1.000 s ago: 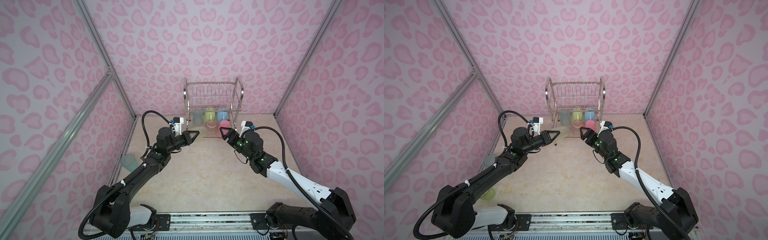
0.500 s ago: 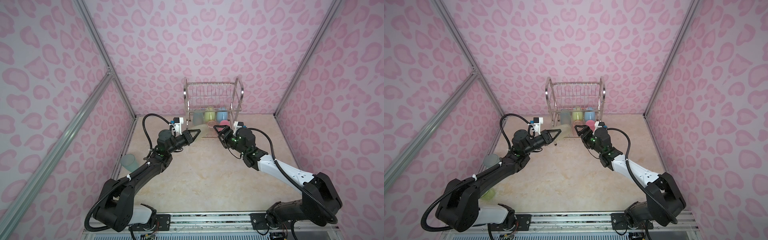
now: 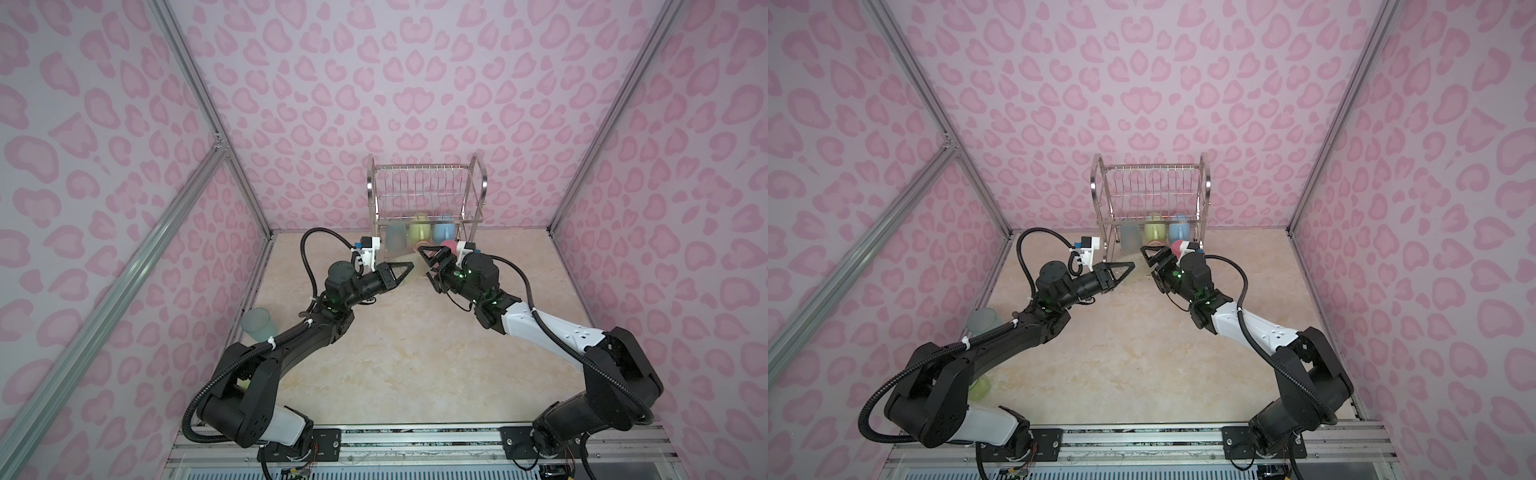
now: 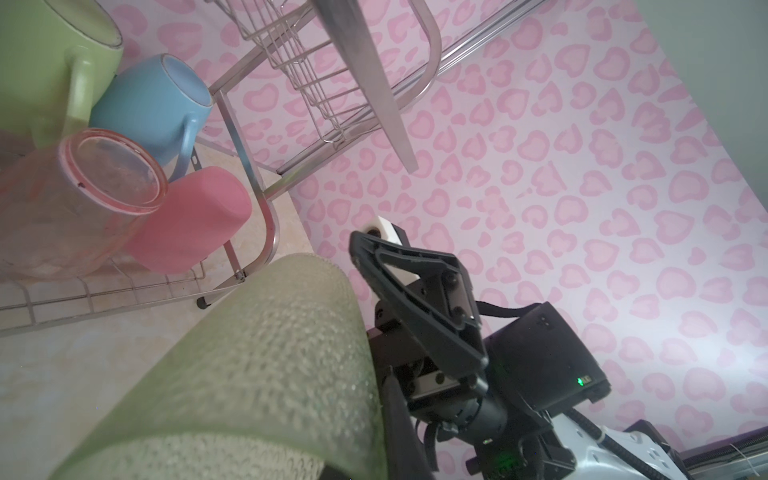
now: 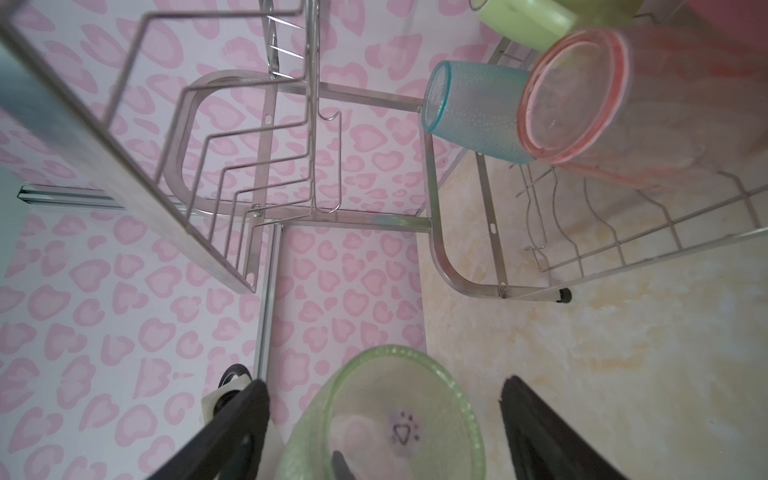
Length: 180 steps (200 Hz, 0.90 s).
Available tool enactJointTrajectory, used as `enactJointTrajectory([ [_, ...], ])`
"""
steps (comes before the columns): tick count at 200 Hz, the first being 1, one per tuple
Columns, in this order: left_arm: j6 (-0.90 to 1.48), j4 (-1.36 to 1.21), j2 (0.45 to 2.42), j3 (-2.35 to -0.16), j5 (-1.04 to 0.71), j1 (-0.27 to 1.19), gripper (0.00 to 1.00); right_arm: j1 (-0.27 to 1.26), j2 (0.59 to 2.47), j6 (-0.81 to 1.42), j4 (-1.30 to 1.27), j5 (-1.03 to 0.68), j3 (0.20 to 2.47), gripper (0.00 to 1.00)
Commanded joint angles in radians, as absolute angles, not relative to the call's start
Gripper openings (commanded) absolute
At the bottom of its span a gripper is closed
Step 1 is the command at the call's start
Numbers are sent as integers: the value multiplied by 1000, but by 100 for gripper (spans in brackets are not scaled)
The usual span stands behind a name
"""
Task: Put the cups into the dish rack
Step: 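Close the right gripper on the frosted green cup base while the left gripper holds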
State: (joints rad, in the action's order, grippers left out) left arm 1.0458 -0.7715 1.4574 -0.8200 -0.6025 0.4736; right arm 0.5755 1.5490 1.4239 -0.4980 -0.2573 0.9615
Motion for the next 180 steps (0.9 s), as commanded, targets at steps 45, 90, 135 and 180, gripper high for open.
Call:
enactJointTrajectory([
  [45,1014,-813,1450,-822,-580,476,3,594,1608,1510,-604,-268,969,79],
  [90,1010,-810,1462,-821,-581,477,4,594,1623,1517,-621,-265,973,71],
  [135,1002,-785,1463,-816,-569,477,13,594,1636,1505,-627,-256,976,57],
  [180,981,-735,1455,-818,-551,477,32,592,1625,1450,-594,-228,979,51],
])
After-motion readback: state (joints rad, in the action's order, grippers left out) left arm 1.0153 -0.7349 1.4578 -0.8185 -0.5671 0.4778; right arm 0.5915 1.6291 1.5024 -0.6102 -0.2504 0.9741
